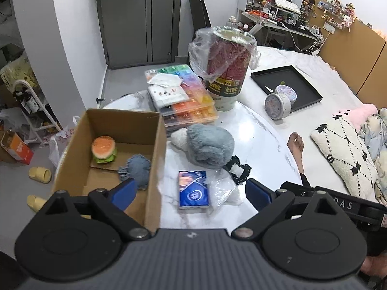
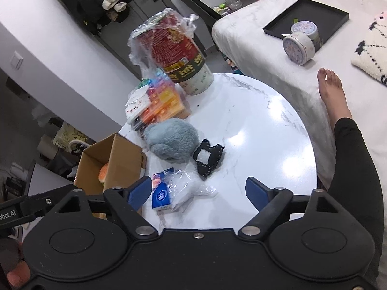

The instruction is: Organize soft objects

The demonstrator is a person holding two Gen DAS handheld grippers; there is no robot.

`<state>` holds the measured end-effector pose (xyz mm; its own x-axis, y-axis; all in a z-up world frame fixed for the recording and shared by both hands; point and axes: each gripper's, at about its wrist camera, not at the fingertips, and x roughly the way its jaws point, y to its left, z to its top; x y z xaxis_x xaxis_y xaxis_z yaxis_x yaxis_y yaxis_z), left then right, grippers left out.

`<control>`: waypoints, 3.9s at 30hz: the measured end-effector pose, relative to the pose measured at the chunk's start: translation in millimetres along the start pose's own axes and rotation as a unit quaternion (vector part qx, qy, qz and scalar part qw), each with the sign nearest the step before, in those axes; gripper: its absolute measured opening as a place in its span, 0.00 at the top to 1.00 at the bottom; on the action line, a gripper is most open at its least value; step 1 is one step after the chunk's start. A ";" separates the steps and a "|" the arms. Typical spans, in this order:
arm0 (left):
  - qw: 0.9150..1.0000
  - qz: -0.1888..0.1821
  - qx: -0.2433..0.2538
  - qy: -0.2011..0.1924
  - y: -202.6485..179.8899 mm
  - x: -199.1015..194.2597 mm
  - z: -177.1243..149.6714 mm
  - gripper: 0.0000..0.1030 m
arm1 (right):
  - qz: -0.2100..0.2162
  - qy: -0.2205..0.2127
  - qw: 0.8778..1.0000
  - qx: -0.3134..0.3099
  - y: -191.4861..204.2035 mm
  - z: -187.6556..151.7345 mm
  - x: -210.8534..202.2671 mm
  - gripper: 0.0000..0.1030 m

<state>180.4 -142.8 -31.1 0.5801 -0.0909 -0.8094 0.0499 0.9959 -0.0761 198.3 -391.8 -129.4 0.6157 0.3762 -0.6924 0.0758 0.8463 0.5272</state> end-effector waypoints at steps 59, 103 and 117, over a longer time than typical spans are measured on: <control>0.996 0.018 -0.043 0.077 -33.5 115.0 6.6 0.78 | 0.006 0.077 0.997 0.020 -33.6 34.1 116.8 0.40; 0.995 0.050 -0.079 0.029 64.8 36.8 18.9 0.78 | -0.053 0.060 0.991 -0.104 65.4 15.4 72.9 0.75; 0.993 0.061 -0.101 0.020 110.0 13.2 13.8 0.78 | -0.038 0.033 0.989 -0.138 121.2 14.9 35.9 0.75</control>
<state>204.7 -34.3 -42.1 0.5385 0.0267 -0.8422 -0.1852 0.9788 -0.0874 241.2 -281.4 -83.0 0.5626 0.3240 -0.7606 -0.1025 0.9402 0.3247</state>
